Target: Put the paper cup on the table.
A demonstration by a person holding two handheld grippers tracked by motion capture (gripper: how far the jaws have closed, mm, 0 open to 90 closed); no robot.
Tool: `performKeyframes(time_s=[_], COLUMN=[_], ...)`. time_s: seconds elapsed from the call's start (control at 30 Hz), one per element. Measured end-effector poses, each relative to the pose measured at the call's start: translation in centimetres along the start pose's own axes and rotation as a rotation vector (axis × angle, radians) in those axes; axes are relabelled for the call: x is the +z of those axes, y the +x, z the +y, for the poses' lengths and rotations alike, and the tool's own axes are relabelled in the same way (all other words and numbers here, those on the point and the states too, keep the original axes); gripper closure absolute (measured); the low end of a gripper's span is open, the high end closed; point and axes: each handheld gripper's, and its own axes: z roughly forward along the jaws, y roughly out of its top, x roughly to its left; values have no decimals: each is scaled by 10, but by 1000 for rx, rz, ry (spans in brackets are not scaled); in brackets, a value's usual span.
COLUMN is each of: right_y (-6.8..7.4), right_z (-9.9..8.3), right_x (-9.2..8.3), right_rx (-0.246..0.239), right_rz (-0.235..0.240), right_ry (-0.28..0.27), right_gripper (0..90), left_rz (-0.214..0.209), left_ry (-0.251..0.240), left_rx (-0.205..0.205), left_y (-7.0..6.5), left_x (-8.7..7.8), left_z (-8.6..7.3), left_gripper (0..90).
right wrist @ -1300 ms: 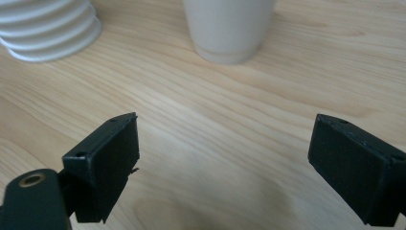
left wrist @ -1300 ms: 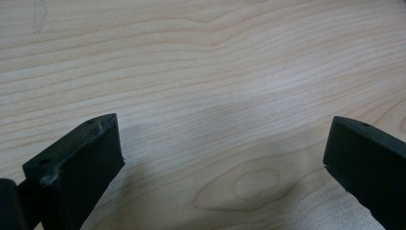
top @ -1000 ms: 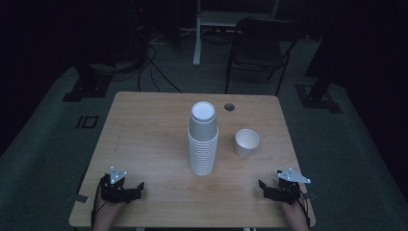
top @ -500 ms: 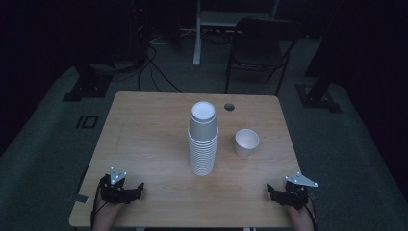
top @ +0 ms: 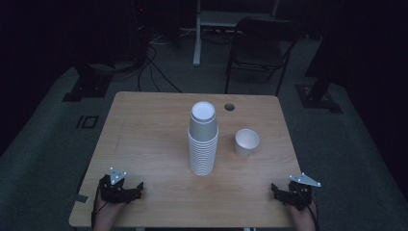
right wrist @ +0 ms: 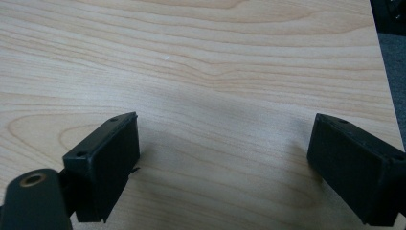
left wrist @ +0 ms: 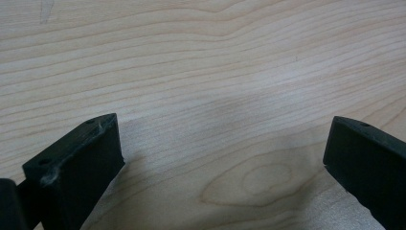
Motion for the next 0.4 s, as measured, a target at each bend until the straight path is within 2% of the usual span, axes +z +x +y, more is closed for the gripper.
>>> performKeyframes(time_s=[0.4], right_y=[1], right_z=[1], right_x=[1], right_rx=[6], right_rz=[-5], right_ry=[0], right_gripper=[101], left_rz=[4], left_ry=[10], left_rx=[-19], left_y=[2], left_x=[1], left_z=[0], left_gripper=[0])
